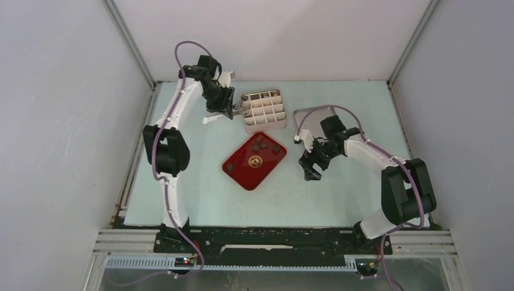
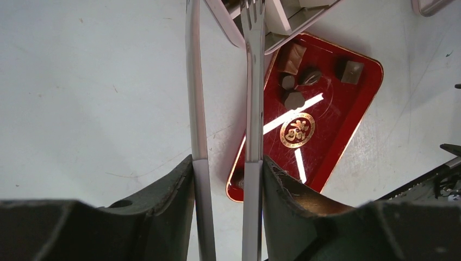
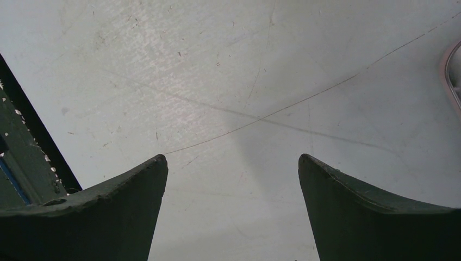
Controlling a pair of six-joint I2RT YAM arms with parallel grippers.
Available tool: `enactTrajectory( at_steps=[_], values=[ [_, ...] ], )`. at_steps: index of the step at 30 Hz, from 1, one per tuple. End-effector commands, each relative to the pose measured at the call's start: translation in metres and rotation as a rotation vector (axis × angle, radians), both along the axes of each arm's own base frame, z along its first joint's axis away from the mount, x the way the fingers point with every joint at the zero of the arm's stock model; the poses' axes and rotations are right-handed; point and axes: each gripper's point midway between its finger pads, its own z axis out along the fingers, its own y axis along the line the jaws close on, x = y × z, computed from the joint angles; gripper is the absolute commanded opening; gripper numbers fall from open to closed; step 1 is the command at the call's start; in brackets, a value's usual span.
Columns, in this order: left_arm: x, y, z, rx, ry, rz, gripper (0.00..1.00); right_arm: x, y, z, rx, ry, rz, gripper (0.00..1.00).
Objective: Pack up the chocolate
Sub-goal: Place the fake chocolate in the packing box, then pick up the fake chocolate from the plate.
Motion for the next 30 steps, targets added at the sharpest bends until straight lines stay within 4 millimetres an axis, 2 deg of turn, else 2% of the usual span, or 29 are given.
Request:
enactTrajectory(
  at_steps=[1, 6, 12, 17, 22, 25, 30],
  values=[
    [0.002, -0.01, 0.038, -0.015, -0.109, -0.045, 0.47, 0.012, 0.004, 0.011, 0.007, -0.043, 0.017, 0.92],
    [-0.008, -0.022, 0.058, -0.038, -0.16, -0.095, 0.47, 0.012, 0.004, 0.01, 0.004, -0.043, 0.016, 0.92],
    [-0.044, -0.035, 0.066, -0.005, -0.164, -0.187, 0.46, 0.012, 0.003, 0.011, 0.004, -0.045, 0.016, 0.92],
    [-0.077, -0.04, 0.042, 0.046, -0.076, -0.241, 0.46, 0.011, 0.003, 0.01, 0.006, -0.041, 0.02, 0.92],
    [-0.1, -0.037, 0.017, 0.082, 0.023, -0.222, 0.46, 0.011, 0.003, 0.011, 0.005, -0.041, 0.02, 0.92],
    [-0.107, -0.036, 0.008, 0.101, 0.044, -0.226, 0.47, 0.011, 0.003, 0.011, 0.004, -0.041, 0.02, 0.92],
    [-0.102, -0.039, 0.0, 0.099, 0.048, -0.217, 0.47, 0.01, 0.003, 0.01, 0.002, -0.037, 0.025, 0.92]
  ],
)
